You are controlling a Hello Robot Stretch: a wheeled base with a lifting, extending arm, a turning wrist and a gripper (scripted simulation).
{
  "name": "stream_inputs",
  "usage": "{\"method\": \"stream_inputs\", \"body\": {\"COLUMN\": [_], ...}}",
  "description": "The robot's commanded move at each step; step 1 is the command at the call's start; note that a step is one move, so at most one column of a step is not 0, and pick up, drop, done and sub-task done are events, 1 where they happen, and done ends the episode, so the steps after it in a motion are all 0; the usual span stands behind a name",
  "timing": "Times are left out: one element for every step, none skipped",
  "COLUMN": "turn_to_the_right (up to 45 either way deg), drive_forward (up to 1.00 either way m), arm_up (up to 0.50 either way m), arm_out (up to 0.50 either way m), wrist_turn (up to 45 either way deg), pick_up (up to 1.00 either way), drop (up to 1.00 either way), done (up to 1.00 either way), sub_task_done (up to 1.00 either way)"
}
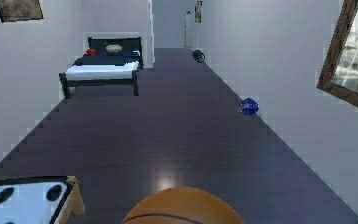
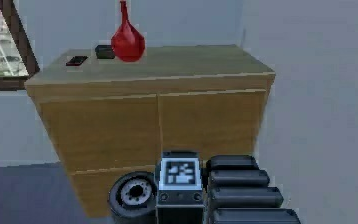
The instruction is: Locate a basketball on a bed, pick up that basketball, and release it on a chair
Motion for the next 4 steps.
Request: {"method": "stream_inputs", "body": {"turn_to_the_right": [0.0, 0.0, 0.0, 0.0], "drive_forward": [1.0, 1.0, 1.0, 1.0], "arm_up": [0.0, 0.0, 0.0, 0.0], "arm_out": [0.0, 0.0, 0.0, 0.0], "wrist_turn": [0.0, 0.0, 0.0, 0.0], "pick_up": [0.0, 0.0, 0.0, 0.0], "drop": [0.0, 0.0, 0.0, 0.0], "done": [0.0, 0.0, 0.0, 0.0], "sub_task_done": [0.0, 0.0, 0.0, 0.0]}}
